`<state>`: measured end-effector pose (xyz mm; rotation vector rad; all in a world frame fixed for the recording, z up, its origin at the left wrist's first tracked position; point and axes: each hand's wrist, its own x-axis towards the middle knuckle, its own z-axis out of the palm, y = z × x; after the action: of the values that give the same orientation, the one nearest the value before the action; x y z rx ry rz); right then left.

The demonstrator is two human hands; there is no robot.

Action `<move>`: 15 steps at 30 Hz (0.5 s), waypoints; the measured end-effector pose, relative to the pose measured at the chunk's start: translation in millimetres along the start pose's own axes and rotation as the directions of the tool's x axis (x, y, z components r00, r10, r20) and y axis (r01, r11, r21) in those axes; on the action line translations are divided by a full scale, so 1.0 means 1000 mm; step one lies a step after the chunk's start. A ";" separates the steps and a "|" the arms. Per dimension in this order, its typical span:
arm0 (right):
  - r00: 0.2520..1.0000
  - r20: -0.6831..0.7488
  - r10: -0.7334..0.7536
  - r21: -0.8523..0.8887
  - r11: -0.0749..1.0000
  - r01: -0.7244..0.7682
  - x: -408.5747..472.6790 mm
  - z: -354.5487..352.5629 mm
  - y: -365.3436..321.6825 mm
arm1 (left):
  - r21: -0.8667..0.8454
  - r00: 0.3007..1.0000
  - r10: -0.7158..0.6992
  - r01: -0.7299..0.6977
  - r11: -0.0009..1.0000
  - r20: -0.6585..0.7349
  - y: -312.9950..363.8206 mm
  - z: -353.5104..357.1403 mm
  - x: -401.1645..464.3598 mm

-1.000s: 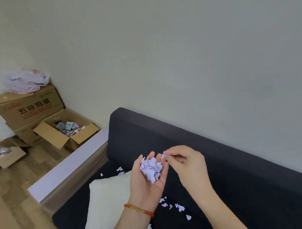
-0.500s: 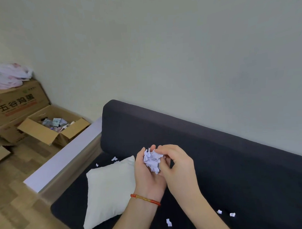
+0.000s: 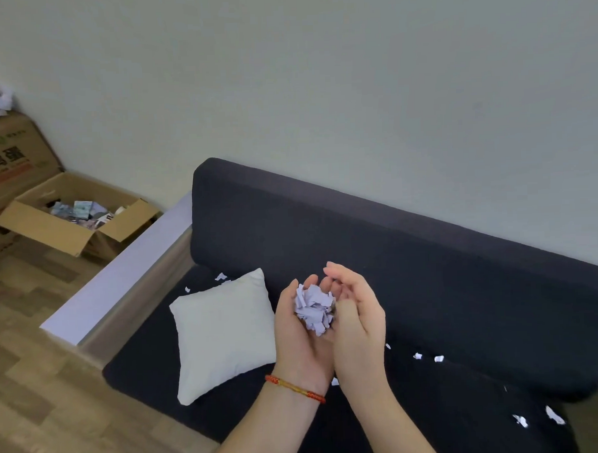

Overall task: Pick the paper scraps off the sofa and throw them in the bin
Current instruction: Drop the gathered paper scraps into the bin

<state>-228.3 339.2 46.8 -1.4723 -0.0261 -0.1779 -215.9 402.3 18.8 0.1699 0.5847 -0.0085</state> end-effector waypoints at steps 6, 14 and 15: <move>0.923 -0.035 0.384 0.381 0.859 -0.343 -0.032 -0.015 -0.001 | 0.104 0.995 0.049 -0.058 0.993 0.088 -0.013 -0.033 -0.033; 0.945 -0.105 0.310 0.298 0.917 -0.267 -0.106 -0.050 0.007 | 0.394 0.987 0.037 -0.096 0.914 0.156 -0.051 -0.062 -0.097; 0.954 -0.104 0.280 0.264 0.933 -0.245 -0.117 -0.054 0.006 | 0.476 0.985 0.063 -0.135 0.869 0.163 -0.057 -0.063 -0.109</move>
<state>-348.3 298.8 21.1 -1.1960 0.2554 -0.0560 -344.7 352.1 17.8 0.6872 0.4198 -0.0680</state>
